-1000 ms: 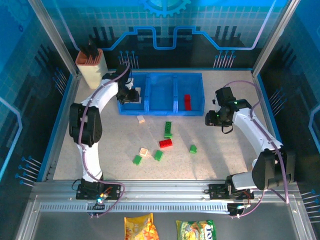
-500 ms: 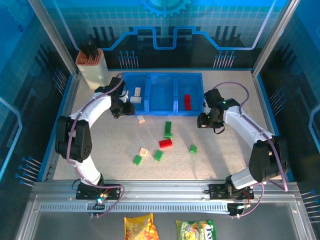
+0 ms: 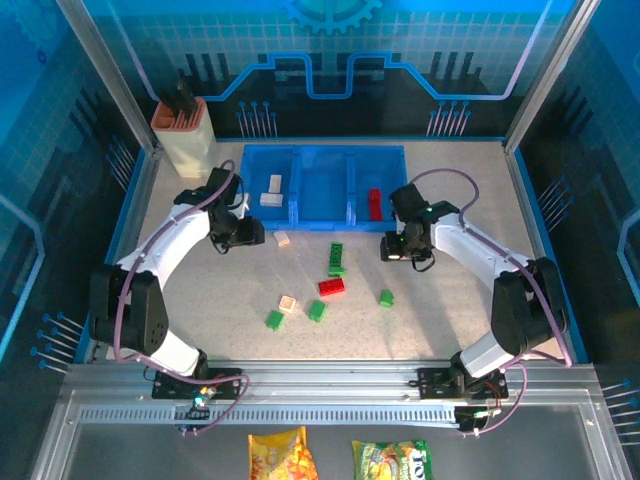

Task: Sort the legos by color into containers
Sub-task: Pick up the lego from the bottom-center of the table.

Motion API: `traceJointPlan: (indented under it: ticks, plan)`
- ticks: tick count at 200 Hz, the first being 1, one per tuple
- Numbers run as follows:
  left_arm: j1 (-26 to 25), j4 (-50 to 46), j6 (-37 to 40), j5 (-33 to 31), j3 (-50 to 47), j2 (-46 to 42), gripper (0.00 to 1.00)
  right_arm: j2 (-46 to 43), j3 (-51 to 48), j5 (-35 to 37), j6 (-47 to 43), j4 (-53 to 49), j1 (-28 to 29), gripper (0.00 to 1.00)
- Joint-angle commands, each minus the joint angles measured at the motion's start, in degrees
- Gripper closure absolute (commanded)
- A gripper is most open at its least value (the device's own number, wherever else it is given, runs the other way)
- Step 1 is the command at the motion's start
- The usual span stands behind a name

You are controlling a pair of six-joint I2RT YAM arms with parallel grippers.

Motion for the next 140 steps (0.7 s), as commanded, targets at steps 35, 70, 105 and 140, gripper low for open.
traceJointPlan:
  ticks: [35,70,105,140]
  plan:
    - [0.5,-2.2,4.9,-1.6,-0.8,-3.7,0.49,2.7,-3.2,2.0,4.8,2.2,3.6,0.48]
    - [0.5,0.3,5.4,-1.0,-2.5,-3.1,0.5,3.5,-5.0,2.7,7.5,3.2,5.4,0.48]
    - [0.5,1.2,5.7,-0.4,-3.5,-2.2,0.5,3.2,-7.4,3.2,10.6,3.6,7.0,0.46]
    - [0.5,1.9,5.6,0.8,-4.2,-1.8,0.5,2.2,-10.9,1.4,14.3,5.9,8.5,0.46]
